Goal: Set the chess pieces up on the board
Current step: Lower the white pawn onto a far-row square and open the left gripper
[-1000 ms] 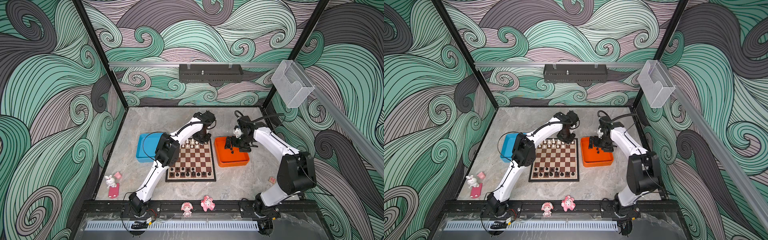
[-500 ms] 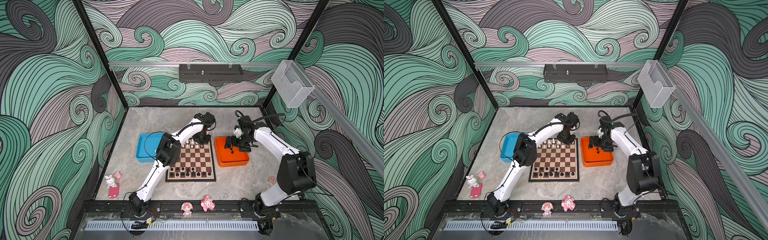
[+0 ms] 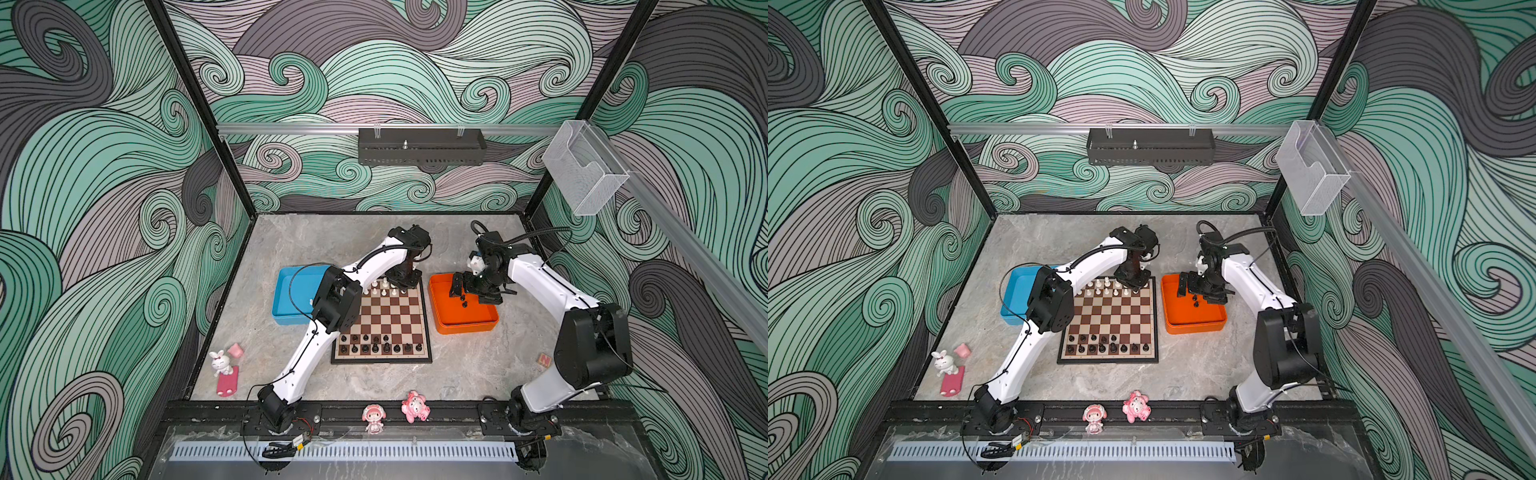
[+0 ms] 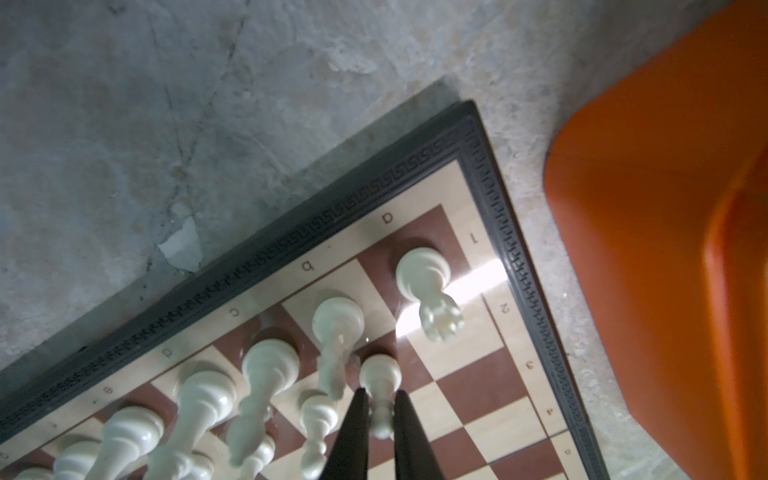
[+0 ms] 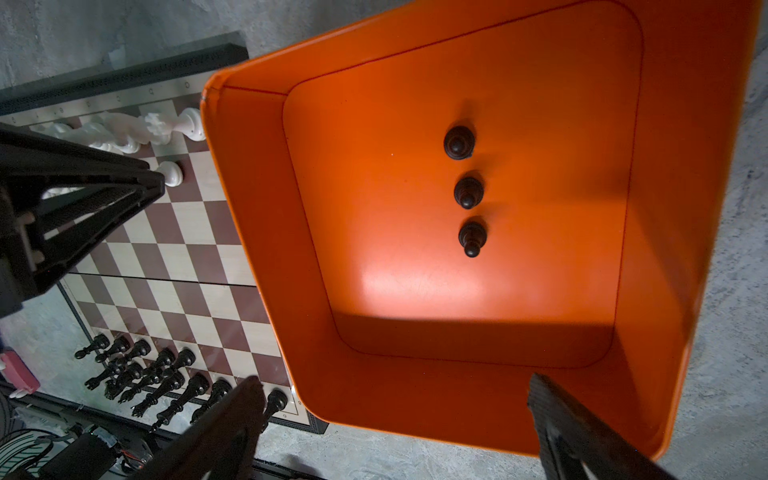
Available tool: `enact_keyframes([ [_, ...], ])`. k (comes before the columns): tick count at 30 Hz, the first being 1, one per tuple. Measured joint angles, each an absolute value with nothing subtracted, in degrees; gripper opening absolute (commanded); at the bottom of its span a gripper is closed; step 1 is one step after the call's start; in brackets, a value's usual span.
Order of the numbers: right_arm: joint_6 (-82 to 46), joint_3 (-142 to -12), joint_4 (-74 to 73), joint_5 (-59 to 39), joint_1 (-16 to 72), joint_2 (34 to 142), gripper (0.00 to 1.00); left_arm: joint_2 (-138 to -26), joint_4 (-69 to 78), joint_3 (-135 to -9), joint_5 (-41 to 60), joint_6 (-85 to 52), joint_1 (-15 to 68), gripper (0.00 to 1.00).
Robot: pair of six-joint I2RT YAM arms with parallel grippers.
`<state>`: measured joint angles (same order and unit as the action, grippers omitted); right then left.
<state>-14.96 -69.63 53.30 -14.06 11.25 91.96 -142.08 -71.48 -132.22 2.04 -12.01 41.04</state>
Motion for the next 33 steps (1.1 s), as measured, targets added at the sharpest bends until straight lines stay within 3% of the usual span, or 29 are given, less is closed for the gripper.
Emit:
enact_keyframes([
  [33, -14.96, -69.6, 53.06, -14.11, 10.96, 91.96, 0.99, -142.02, -72.05, -134.17, 2.81, -12.01, 41.06, 0.29],
])
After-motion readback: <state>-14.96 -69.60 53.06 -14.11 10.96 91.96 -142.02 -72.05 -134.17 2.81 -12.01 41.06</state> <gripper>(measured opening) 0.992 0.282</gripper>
